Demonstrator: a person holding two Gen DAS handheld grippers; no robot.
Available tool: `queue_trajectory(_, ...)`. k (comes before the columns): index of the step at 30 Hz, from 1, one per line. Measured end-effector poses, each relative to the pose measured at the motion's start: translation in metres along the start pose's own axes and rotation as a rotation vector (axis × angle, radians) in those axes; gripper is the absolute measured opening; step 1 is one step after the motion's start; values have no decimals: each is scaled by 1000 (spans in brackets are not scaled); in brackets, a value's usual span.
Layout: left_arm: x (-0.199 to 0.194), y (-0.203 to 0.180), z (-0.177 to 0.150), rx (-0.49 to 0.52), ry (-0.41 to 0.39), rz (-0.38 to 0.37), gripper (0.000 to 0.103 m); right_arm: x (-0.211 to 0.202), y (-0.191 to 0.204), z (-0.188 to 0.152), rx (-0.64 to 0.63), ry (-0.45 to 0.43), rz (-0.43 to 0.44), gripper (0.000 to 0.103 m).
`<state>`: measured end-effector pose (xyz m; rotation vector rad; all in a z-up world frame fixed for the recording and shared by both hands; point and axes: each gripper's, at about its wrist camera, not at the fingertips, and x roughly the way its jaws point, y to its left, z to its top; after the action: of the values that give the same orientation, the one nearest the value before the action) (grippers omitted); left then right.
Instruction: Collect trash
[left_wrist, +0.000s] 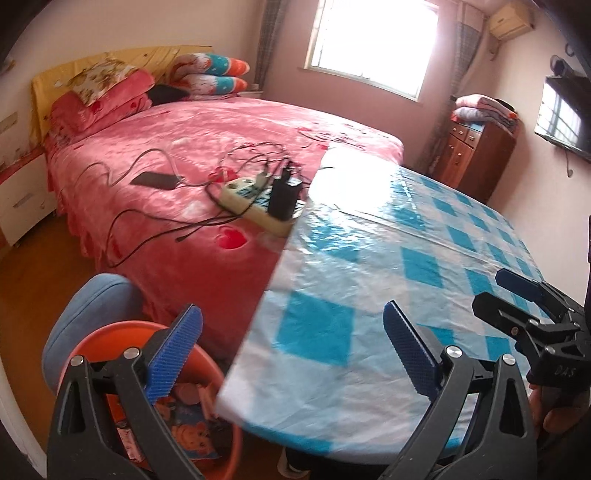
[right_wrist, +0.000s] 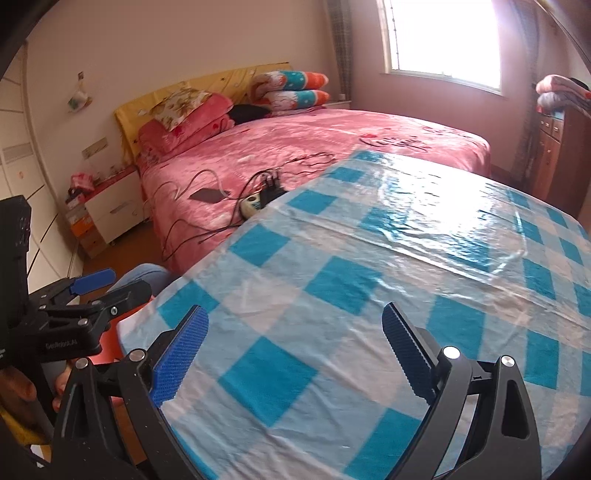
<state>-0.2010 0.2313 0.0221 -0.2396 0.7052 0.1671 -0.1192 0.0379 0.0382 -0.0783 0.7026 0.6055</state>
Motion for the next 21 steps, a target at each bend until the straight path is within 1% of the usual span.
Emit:
queue_trajectory(5,4,-22,4,29,-18,-11,99,-7,-18,-1,20,-17,-36,94)
queue_trajectory(13,10,-55,12,54,-34,-49,99,-21,-43,-3,43,-48,-74,94)
queue_trajectory(17,14,-67,17,35,-40,-80,99,-28,-55,-5,52,-63,-87,94)
queue_trajectory(21,20,-79,24,16,-36,-94,99,-34,-68,-5,70,-81,-110,94)
